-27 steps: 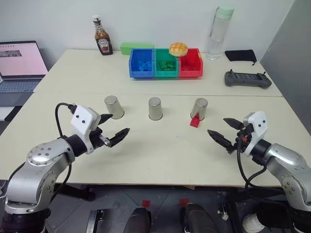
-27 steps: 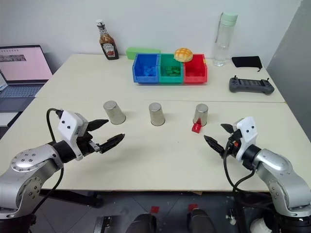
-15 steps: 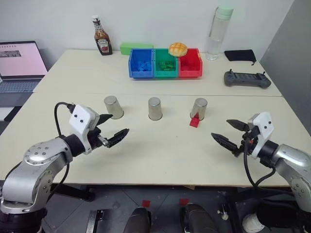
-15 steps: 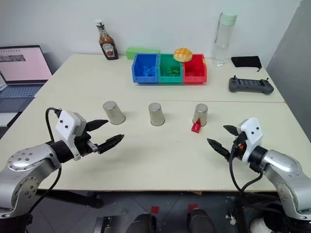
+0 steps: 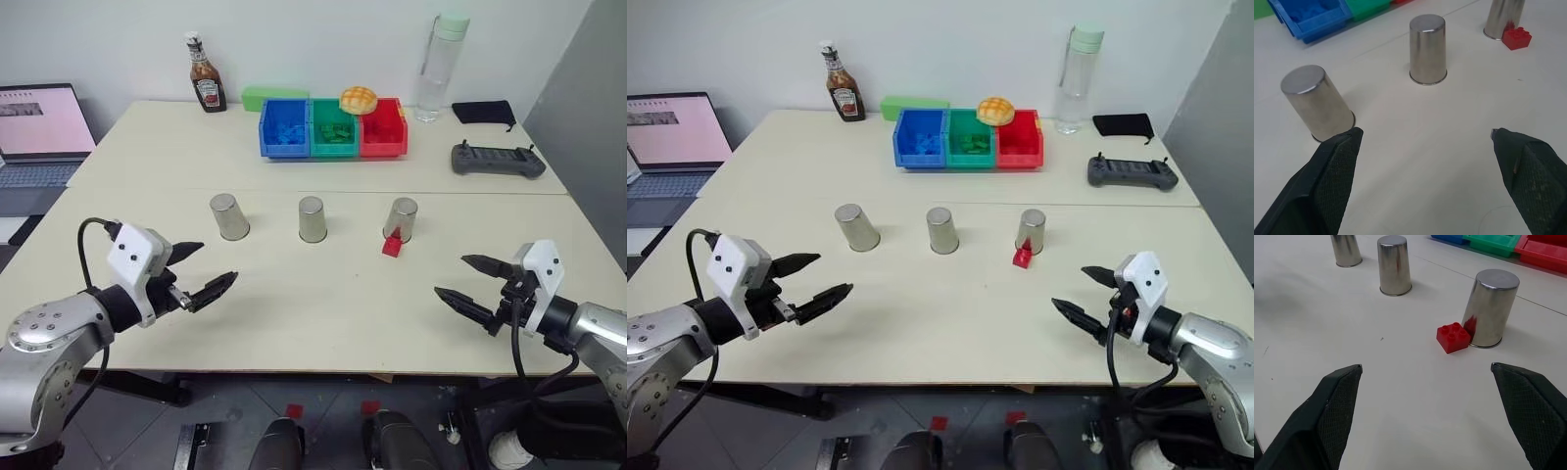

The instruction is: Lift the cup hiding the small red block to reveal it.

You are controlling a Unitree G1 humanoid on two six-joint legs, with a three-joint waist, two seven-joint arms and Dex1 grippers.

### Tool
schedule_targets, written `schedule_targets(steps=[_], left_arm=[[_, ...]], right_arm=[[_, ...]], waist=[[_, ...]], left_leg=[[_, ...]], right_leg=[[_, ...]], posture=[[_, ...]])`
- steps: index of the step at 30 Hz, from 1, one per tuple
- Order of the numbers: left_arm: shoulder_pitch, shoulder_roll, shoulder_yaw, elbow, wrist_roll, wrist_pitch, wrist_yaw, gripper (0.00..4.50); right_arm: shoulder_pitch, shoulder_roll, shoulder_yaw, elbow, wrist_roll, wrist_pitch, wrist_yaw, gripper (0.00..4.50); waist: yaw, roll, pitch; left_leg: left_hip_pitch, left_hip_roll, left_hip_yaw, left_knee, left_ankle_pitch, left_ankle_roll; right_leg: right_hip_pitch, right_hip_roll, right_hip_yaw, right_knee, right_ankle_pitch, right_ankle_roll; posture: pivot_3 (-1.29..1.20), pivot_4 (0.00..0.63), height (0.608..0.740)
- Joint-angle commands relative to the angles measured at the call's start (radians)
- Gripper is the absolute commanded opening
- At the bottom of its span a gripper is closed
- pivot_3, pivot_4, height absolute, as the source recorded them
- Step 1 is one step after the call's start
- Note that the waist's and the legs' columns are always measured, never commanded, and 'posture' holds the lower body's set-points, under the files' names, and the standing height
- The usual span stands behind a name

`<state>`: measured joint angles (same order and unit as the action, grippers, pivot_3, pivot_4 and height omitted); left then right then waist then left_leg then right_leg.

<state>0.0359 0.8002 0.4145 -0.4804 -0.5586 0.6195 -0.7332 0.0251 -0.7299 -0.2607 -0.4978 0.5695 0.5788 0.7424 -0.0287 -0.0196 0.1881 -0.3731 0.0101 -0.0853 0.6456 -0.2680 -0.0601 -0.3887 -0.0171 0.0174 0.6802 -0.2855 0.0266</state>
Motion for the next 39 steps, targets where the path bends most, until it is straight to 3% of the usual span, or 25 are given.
schedule_targets(steps=[1,18,39], left_arm=[[0.015,-0.006,0.047,-0.044,-0.03,-0.02,-0.006,4.5],[0.054,-0.006,0.088,-0.051,-0.052,-0.003,0.014,4.5],[0.021,0.005,0.054,-0.034,-0.061,0.006,-0.001,4.5]], right_arm=[[-0.022,-0.006,-0.01,0.0,-0.002,-0.025,0.008,4.49],[-0.054,-0.014,0.031,0.042,-0.007,-0.036,0.048,4.49],[-0.046,-0.019,0.047,0.01,-0.017,-0.031,0.044,4.49]], waist=[[0.0,0.0,0.0],[0.0,0.0,0.0],[0.0,0.0,0.0]], left_leg=[[0.0,0.0,0.0,0.0,0.0,0.0],[0.0,0.0,0.0,0.0,0.0,0.0],[0.0,0.0,0.0,0.0,0.0,0.0]], right_leg=[[0.0,0.0,0.0,0.0,0.0,0.0],[0.0,0.0,0.0,0.0,0.0,0.0],[0.0,0.0,0.0,0.0,0.0,0.0]], posture=[[0.0,0.15,0.74],[0.0,0.15,0.74],[0.0,0.15,0.74]])
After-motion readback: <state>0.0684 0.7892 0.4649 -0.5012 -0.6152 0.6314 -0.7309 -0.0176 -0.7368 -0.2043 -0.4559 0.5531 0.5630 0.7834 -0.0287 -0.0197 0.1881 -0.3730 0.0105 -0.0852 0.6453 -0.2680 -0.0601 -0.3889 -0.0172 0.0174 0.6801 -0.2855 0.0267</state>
